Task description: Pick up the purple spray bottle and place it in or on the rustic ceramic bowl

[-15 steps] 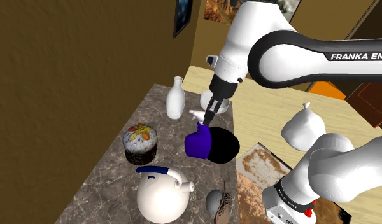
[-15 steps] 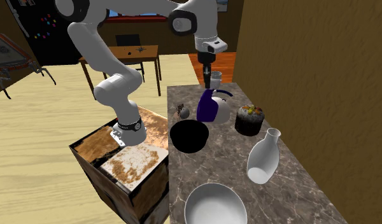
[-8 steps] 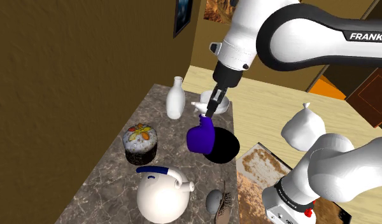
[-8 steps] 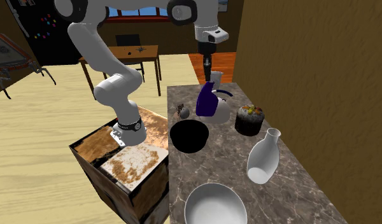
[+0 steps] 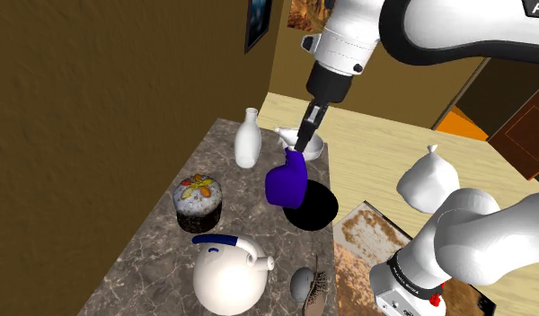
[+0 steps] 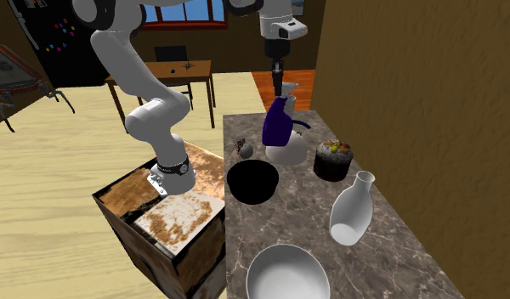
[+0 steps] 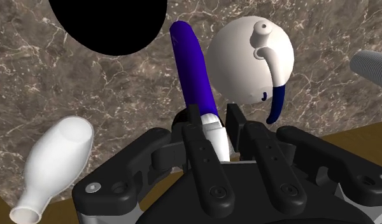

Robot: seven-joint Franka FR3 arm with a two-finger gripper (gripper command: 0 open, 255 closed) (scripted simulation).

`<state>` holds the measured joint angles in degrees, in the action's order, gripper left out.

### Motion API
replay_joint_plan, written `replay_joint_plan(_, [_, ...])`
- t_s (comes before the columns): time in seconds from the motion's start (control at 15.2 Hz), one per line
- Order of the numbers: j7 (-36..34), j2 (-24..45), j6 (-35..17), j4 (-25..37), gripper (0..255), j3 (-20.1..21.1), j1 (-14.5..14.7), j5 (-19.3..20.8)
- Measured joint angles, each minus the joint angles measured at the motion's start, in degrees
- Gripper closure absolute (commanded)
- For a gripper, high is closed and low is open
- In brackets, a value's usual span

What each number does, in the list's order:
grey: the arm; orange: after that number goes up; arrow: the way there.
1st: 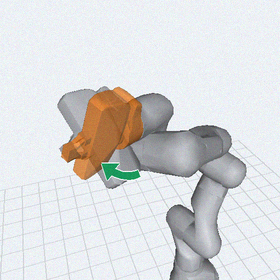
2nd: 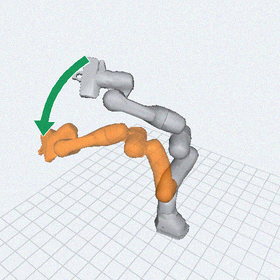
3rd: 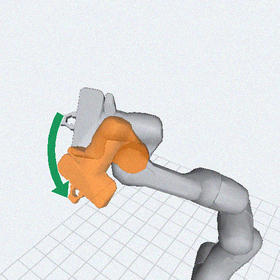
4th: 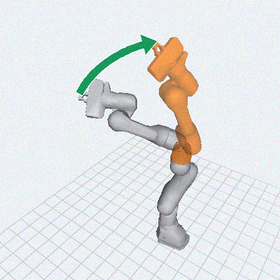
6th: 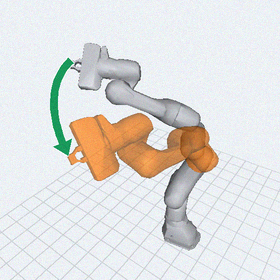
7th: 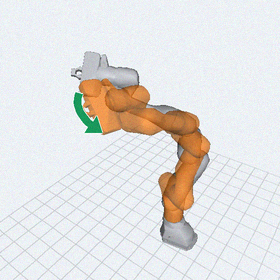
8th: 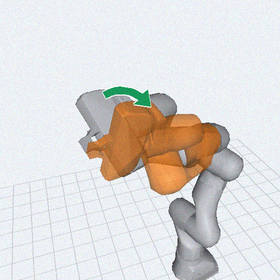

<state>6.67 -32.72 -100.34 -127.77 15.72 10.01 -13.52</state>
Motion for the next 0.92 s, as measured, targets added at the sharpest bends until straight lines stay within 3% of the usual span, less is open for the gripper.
replay_joint_plan(0.33, [1.69,-1.80,4.23,2.09,255,-2.31,-0.49,0.82])
replay_joint_plan(0.92, [10.15,-5.18,16.37,9.37,255,-11.67,-2.86,5.21])
